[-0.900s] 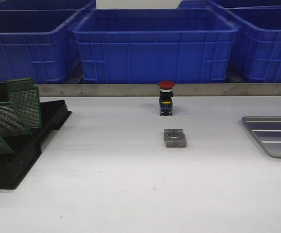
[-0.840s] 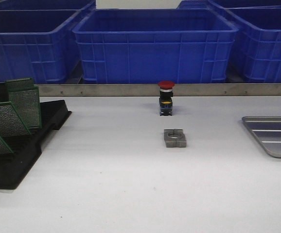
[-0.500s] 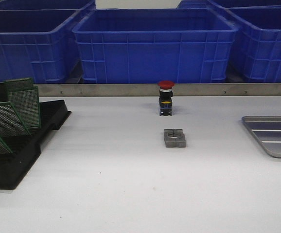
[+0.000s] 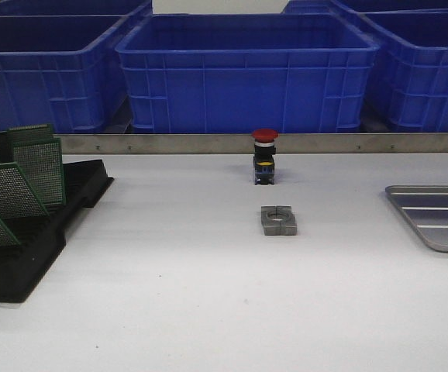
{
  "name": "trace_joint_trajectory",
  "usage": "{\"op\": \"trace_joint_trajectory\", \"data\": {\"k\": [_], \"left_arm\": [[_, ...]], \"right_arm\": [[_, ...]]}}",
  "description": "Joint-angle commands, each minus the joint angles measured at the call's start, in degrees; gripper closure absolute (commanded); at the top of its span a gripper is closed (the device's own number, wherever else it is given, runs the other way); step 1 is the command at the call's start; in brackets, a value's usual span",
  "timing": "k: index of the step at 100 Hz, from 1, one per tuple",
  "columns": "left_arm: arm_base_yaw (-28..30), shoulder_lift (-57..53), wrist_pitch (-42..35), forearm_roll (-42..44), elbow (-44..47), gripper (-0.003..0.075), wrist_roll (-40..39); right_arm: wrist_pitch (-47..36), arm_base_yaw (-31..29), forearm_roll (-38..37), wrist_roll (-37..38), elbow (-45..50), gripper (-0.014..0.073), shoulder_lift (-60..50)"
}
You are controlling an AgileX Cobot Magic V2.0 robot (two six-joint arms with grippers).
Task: Place circuit board on tray
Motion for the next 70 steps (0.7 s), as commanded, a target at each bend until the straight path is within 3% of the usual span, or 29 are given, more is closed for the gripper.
{"op": "trace_joint_trajectory", "data": {"k": [1,23,47,56,70], "left_arm": [[-0.4,4.5,1.3,-0.5,-6.4,0.0741,-0.6],[-0.4,18.0,15.9,-0.5,-19.0,0.0741,0.0],[-0.4,33.8,31.0,-1.8,-31.7,0.0732,6.0],[-0.4,39.4,33.1,-3.3,-34.9,0.0677,10.9],[-0.4,46.1,35.2,-6.9,-38.5,0.0511,25.8]], "right_arm": [[-4.5,-0.3,-0.7,-0.1,-0.7,0.0706,-1.5],[-4.5,-0.3,-0.7,-0.1,-0.7,0.0706,-1.5],[-4.5,-0.3,-0.7,-0.1,-0.7,0.0706,-1.5],[-4.5,-0.3,-0.7,-0.1,-0.7,0.0706,-1.5],[-4.5,-0.3,-0.7,-0.1,-0.7,0.0706,-1.5]]}}
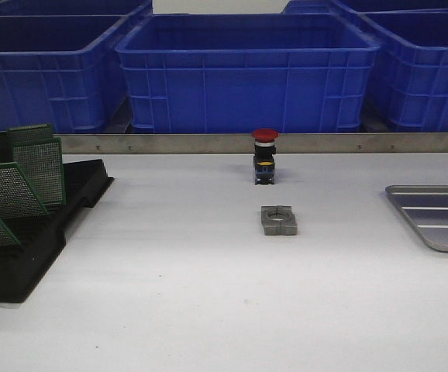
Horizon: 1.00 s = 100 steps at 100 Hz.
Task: Place circuit board on tray
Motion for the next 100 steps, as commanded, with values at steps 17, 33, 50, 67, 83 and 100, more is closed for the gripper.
{"op": "trace_joint_trajectory", "data": {"k": [17,33,50,67,83,100], "left_arm": [[-0.4,9.8,-0.5,-7.3,-5.4,0.0370,27.7],[-0.4,13.8,-1.7,-7.6,-5.6,0.0373,51.9],[-0.4,17.3,-7.9,-7.6,-5.6,0.0373,72.9],[-0.4,22.3,-13.3,-7.5,-5.6,0.0373,72.9],[-0.4,27.5,-18.4,-7.9,-5.6,0.0373,72.8],[-0.4,32.9,-20.9,-7.5,-5.6,0.0373,72.8]], "right_arm": [[-4.5,-0.3,-0.7,-0.1,-0.7,0.0706,-1.5],[-4.5,-0.3,-0.7,-0.1,-0.7,0.0706,-1.5],[-4.5,-0.3,-0.7,-0.1,-0.7,0.0706,-1.5],[-4.5,-0.3,-0.7,-0.1,-0.7,0.0706,-1.5],[-4.5,-0.3,-0.7,-0.1,-0.7,0.0706,-1.5],[-4.5,-0.3,-0.7,-0.1,-0.7,0.0706,-1.5]]}}
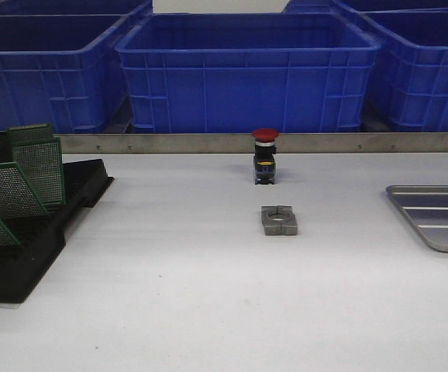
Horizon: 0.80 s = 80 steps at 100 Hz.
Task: Place circuit board on tray
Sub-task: 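Close the left gripper on the edge of a green circuit board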
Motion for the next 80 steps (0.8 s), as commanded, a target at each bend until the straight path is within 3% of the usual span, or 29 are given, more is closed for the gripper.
{"op": "trace_joint_trajectory", "data": {"k": [1,45,54,74,80], "left_arm": [[-0.4,1.5,-3.8,-0.8,-1.9,0.0373,0.0],[-0.4,9.9,-8.6,0.5,-1.9,0.0384,-0.1],[-0.4,9.9,-8.6,1.0,-1.9,0.0457,-0.1],[-0.4,9.9,-8.6,3.3,-1.9,0.0738,-0.3],[-0.4,9.9,-8.6,4.1,-1.9,0.0740,-0.5]], "right_arm": [[-4.5,-0.3,-0.7,-0.1,-0.7,0.0706,-1.5],[-4.5,-0.3,-0.7,-0.1,-0.7,0.0706,-1.5],[-4.5,-0.3,-0.7,-0.1,-0.7,0.0706,-1.5],[-4.5,-0.3,-0.7,-0.1,-0.7,0.0706,-1.5],[-4.5,-0.3,-0.7,-0.1,-0.7,0.0706,-1.5]]}}
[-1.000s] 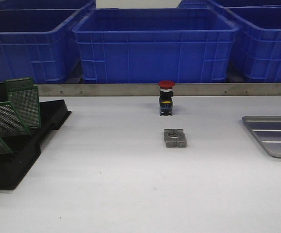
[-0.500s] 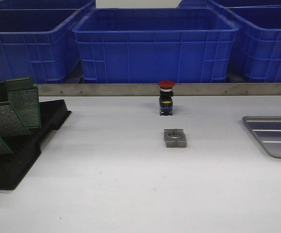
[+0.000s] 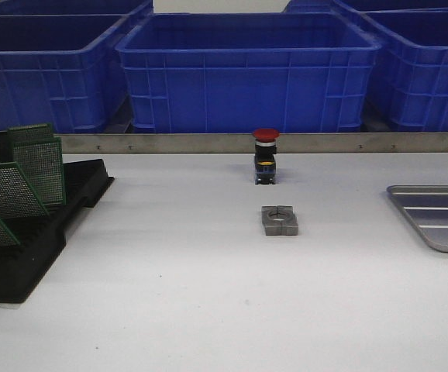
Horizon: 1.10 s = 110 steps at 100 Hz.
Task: Place circuit board on tray
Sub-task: 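Close the left gripper on the edge of a green circuit board, then lift the board out of the rack with the left gripper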
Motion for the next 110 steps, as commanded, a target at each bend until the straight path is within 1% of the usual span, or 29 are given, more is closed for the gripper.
{"op": "trace_joint_trajectory", "data": {"k": [1,35,52,70,84,102,110], "left_arm": [[-0.4,-1.7,-1.3,0.8,-1.7,0.0741,-0.5],[-0.4,-2.9,-0.1,0.9,-2.1,0.0741,-0.5],[-0.4,-7.5,0.8,0.9,-2.1,0.0741,-0.5],[-0.4,-15.2,2.5,0.1,-2.1,0.0741,-0.5],[-0.4,-21.9,7.3,-4.7,-2.1,0.0741,-0.5],[-0.4,-28.5,9.7,-20.0,-2.1,0.0741,-0.5],[-0.4,-29.4,12.5,-25.8,-2.1,0.0741,-0.5]], "right_arm": [[-4.5,-0.3,-0.7,-0.1,-0.7,0.0706,-1.5],[-4.5,-0.3,-0.7,-0.1,-0.7,0.0706,-1.5],[-4.5,-0.3,-0.7,-0.1,-0.7,0.0706,-1.5],[-4.5,-0.3,-0.7,-0.1,-0.7,0.0706,-1.5],[-4.5,-0.3,-0.7,-0.1,-0.7,0.0706,-1.5],[-4.5,-0.3,-0.7,-0.1,-0.7,0.0706,-1.5],[-4.5,-0.3,-0.7,-0.1,-0.7,0.0706,-1.5]]}}
